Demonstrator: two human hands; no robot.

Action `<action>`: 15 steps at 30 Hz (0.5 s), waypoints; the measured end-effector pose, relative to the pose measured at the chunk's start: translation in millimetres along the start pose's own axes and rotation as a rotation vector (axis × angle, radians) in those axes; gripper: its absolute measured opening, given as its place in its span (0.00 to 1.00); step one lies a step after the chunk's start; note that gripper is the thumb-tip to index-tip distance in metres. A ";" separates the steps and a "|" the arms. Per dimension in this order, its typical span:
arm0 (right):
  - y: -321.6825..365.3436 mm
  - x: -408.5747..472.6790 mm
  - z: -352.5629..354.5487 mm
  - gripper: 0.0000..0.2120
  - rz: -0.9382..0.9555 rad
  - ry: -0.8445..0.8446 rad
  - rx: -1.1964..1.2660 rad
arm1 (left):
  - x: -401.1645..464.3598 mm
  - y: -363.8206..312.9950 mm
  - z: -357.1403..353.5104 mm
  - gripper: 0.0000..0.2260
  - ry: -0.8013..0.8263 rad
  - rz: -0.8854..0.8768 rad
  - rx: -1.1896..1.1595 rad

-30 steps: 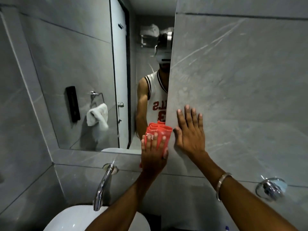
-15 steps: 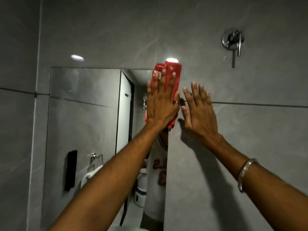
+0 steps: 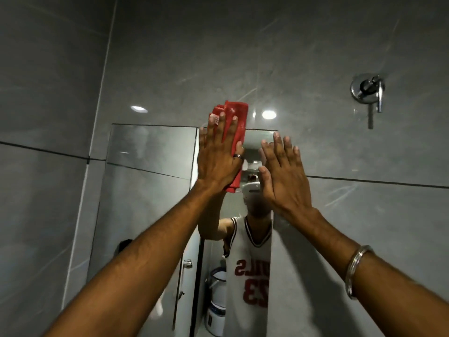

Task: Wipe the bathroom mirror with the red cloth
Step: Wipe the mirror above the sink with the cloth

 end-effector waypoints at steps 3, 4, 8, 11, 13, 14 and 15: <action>27.2 16.1 -16.4 0.31 0.032 -0.007 0.020 | 4.3 60.3 7.8 0.36 0.015 0.040 0.074; 36.7 20.9 -20.7 0.31 0.049 -0.017 0.029 | 4.8 77.8 10.4 0.36 0.022 0.052 0.089; 83.3 47.3 -42.7 0.31 0.136 -0.077 0.091 | 9.5 150.2 26.8 0.33 0.012 0.154 0.083; 109.7 63.7 -60.3 0.31 0.171 -0.088 0.084 | 10.2 193.2 36.7 0.32 -0.005 0.213 0.067; 126.0 75.8 -72.3 0.31 0.182 -0.092 0.096 | 13.3 220.4 43.8 0.31 -0.021 0.221 0.067; 131.5 80.4 -76.7 0.31 0.183 -0.088 0.103 | 15.0 230.0 46.9 0.31 -0.025 0.230 0.058; 139.1 85.8 -82.4 0.31 0.187 -0.087 0.110 | 16.8 241.6 50.7 0.31 -0.029 0.244 0.047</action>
Point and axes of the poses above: each hand's wrist, its own x-axis towards the middle knuckle, its own z-axis out of the back of the hand, y = z × x, the point moved 4 cm from there along x, towards the middle knuckle, and after that the axes turned 8 degrees about z, right-handed, at the moved point
